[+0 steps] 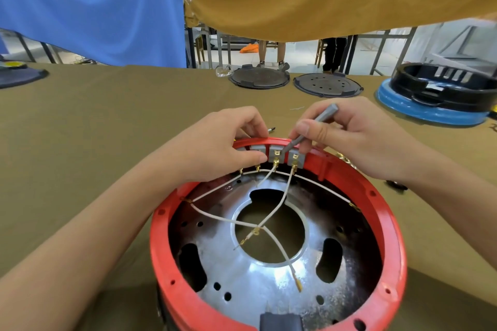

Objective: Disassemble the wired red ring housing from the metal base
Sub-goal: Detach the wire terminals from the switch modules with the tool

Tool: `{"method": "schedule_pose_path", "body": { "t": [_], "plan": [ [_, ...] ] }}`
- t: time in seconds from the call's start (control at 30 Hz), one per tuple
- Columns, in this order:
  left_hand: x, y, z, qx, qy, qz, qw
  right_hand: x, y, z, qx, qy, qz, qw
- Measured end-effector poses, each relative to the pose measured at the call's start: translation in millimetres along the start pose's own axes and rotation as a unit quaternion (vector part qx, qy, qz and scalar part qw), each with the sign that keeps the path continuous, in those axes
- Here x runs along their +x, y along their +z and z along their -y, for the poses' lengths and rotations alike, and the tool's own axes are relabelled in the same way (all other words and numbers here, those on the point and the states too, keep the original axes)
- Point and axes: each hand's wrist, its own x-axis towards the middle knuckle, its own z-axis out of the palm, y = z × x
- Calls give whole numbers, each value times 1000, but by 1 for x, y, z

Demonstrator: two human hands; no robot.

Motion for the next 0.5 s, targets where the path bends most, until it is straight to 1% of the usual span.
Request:
{"method": "schedule_pose_path", "body": {
  "t": [0.07,0.2,0.4,0.5],
  "plan": [
    [0,0,0,1,-1,-1,1000,-1,4,1,-1,-2,7,1000],
    [0,0,-1,2,-1,-2,1000,-3,5,-1,23,-10,-5,1000],
    [0,-1,-1,4,-4,1,1000,-1,1,-3,1,-21,-7,1000],
    [-1,0,-2,12,-2,1,1000,-1,3,-3,5,-11,-13,1000]
  ]
}}
